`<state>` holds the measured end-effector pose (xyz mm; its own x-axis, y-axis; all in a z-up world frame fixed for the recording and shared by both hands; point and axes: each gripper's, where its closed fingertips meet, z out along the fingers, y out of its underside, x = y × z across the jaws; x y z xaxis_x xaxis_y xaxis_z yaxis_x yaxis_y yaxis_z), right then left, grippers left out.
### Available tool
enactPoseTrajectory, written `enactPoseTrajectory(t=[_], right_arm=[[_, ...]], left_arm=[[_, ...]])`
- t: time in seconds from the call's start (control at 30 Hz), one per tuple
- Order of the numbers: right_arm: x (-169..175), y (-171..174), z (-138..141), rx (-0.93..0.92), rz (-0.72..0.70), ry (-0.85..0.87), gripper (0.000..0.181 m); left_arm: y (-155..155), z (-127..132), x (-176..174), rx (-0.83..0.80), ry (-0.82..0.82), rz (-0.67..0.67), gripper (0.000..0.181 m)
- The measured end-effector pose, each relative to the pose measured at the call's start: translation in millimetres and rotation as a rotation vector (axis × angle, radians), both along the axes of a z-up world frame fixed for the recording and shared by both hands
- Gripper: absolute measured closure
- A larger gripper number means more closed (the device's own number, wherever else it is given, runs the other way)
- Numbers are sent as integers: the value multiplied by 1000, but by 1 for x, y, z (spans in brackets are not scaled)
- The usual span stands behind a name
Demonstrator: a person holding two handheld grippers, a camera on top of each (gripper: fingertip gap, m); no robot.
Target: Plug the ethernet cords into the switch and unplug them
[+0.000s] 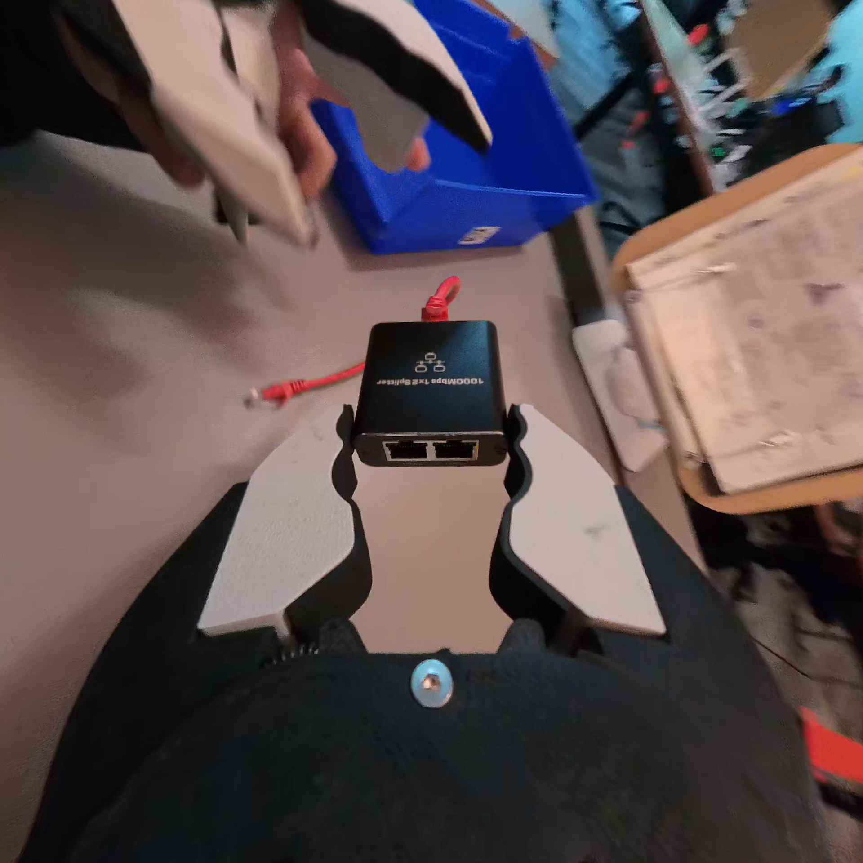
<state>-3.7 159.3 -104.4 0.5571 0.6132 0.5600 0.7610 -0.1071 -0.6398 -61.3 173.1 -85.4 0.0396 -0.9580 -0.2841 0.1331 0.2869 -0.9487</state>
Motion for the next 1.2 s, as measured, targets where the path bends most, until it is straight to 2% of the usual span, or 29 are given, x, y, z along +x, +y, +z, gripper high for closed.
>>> enactPoseTrajectory(t=[0.03, 0.1, 0.13, 0.2, 0.27, 0.3, 0.37, 0.4, 0.43, 0.47, 0.53, 0.57, 0.6, 0.63, 0.73, 0.83, 0.93, 0.97, 1.07, 1.2], right_arm=[[6, 3, 8, 70, -46, -27, 119], [12, 5, 17, 148, -112, -85, 119], [12, 5, 22, 190, -142, -113, 119], [6, 4, 30, 267, -165, -127, 119], [-10, 1, 31, 306, -136, -107, 119], [-18, -2, 31, 320, -114, -84, 119], [-28, -5, 26, 335, -114, -50, 119], [-31, -6, 21, 334, -118, -36, 119], [-35, -8, 16, 327, -111, -12, 119], [-37, -9, 12, 324, -110, 14, 119], [-35, -12, 5, 294, -89, 6, 119], [-33, -16, 1, 254, -53, -12, 113], [-29, -17, -1, 227, -50, -31, 93], [-24, -19, -4, 185, -42, -73, 80], [-11, -25, -17, 91, -7, -305, 72], [-17, -19, -29, 156, 62, -571, 80], [-32, -12, -43, 213, 120, -704, 81], [-31, -9, -45, 229, 105, -725, 81], [-39, -4, -37, 311, 80, -664, 107], [-47, 0, -37, 353, 77, -652, 101]], left_arm=[[12, 12, -6, -92, -71, 57, 97], [31, 22, -10, -387, -162, 97, 109], [31, 19, -5, -563, -167, 42, 108], [13, 7, 14, -904, -124, -186, 101], [-15, -6, 30, -1153, -29, -450, 106], [-26, -11, 35, -1241, 4, -563, 102], [-40, -9, 36, -1395, -16, -775, 113], [-43, -3, 33, -1452, -55, -879, 125], [-46, 4, 28, -1486, -104, -984, 147], [-46, 5, 29, -1520, -115, -1009, 154], [-48, 0, 31, -1437, -117, -955, 157], [-50, -4, 31, -1359, -87, -915, 157], [-54, -7, 30, -1287, -32, -894, 157], [-58, -12, 29, -1225, 54, -880, 157], [-58, -40, 25, -1002, 341, -683, 157], [-56, -55, 13, -875, 525, -565, 157], [-58, -56, 6, -832, 593, -525, 157], [-58, -57, 4, -823, 612, -515, 157], [-56, -63, -1, -819, 664, -488, 157], [-63, -63, -3, -818, 692, -518, 157]])
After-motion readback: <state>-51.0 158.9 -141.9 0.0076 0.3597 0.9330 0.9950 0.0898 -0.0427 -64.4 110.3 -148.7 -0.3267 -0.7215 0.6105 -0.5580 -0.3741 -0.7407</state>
